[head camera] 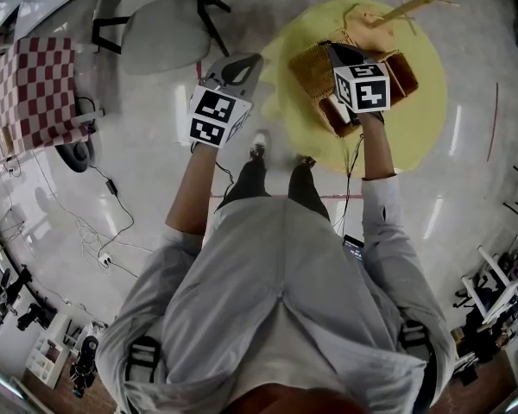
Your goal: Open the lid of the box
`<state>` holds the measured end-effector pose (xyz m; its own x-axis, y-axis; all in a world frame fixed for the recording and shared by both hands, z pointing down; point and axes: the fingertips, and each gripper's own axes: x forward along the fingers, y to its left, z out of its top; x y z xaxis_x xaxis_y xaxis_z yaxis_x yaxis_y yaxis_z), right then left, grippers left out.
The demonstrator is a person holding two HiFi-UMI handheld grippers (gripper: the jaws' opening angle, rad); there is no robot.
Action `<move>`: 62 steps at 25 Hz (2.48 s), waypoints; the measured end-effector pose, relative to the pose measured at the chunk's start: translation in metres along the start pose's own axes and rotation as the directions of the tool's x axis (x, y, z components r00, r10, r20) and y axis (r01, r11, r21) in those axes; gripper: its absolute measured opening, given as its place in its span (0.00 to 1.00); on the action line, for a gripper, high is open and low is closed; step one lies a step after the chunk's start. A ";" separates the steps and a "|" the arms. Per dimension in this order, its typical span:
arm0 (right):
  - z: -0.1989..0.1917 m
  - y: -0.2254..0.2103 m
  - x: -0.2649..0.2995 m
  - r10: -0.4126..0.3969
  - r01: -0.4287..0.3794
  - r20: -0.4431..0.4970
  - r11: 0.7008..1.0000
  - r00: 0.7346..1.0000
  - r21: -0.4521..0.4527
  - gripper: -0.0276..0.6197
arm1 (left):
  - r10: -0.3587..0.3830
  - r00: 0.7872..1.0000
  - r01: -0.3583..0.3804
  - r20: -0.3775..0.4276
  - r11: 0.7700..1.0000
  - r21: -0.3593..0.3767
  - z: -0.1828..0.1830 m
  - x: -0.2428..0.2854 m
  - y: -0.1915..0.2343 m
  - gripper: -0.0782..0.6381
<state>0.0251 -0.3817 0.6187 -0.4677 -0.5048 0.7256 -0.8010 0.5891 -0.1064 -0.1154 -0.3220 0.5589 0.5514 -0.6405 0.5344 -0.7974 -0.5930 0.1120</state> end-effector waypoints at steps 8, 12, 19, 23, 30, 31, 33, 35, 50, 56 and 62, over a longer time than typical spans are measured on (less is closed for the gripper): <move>-0.027 -0.004 0.036 -0.024 0.025 -0.077 1.000 0.997 0.017 0.08 | 0.004 0.999 -0.004 -0.032 1.000 -0.006 -0.017 0.002 0.008 0.15; -0.034 -0.007 0.031 -0.068 0.070 -0.087 0.997 0.994 0.016 0.10 | 0.009 0.999 -0.009 -0.043 1.000 -0.010 -0.021 -0.005 0.009 0.15; -0.031 -0.003 0.007 -0.072 0.074 -0.052 0.996 0.996 0.052 0.25 | 0.004 1.000 -0.004 -0.029 1.000 -0.007 -0.016 -0.011 0.004 0.15; -0.024 -0.005 -0.026 -0.100 0.100 0.001 0.993 0.995 0.056 0.22 | -0.003 1.000 0.003 -0.005 1.000 0.010 -0.007 -0.014 -0.008 0.15; -0.001 -0.016 -0.103 -0.180 0.174 0.133 0.983 0.975 0.058 0.13 | -0.015 0.999 0.013 0.051 0.998 0.054 0.019 -0.024 -0.036 0.15; 0.003 -0.018 -0.115 -0.194 0.188 0.154 0.981 0.969 0.056 0.12 | -0.017 0.998 0.013 0.062 0.998 0.061 0.024 -0.026 -0.041 0.15; 0.008 -0.020 -0.140 -0.218 0.211 0.197 0.976 0.956 0.053 0.11 | -0.021 0.996 0.015 0.084 0.997 0.078 0.034 -0.030 -0.051 0.15; 0.014 -0.022 -0.166 -0.238 0.233 0.242 0.971 0.941 0.049 0.09 | -0.027 0.994 0.016 0.110 0.995 0.099 0.047 -0.035 -0.062 0.15; 0.024 -0.022 -0.314 -0.322 0.348 0.430 0.937 0.844 0.018 0.08 | -0.060 0.957 -0.008 0.284 0.972 0.233 0.140 -0.072 -0.123 0.15; 0.029 -0.014 -0.361 -0.334 0.370 0.481 0.929 0.810 0.021 0.08 | -0.078 0.940 -0.016 0.332 0.963 0.270 0.168 -0.091 -0.149 0.15; 0.034 -0.005 -0.388 -0.324 0.375 0.527 0.927 0.786 0.009 0.08 | -0.096 0.921 -0.023 0.377 0.954 0.299 0.189 -0.106 -0.169 0.15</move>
<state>0.1977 -0.2098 0.3145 -0.3052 -0.9199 0.2462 -0.9215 0.3506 0.1674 0.0067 -0.2459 0.3249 0.6772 -0.7168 0.1660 -0.6998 -0.6972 -0.1557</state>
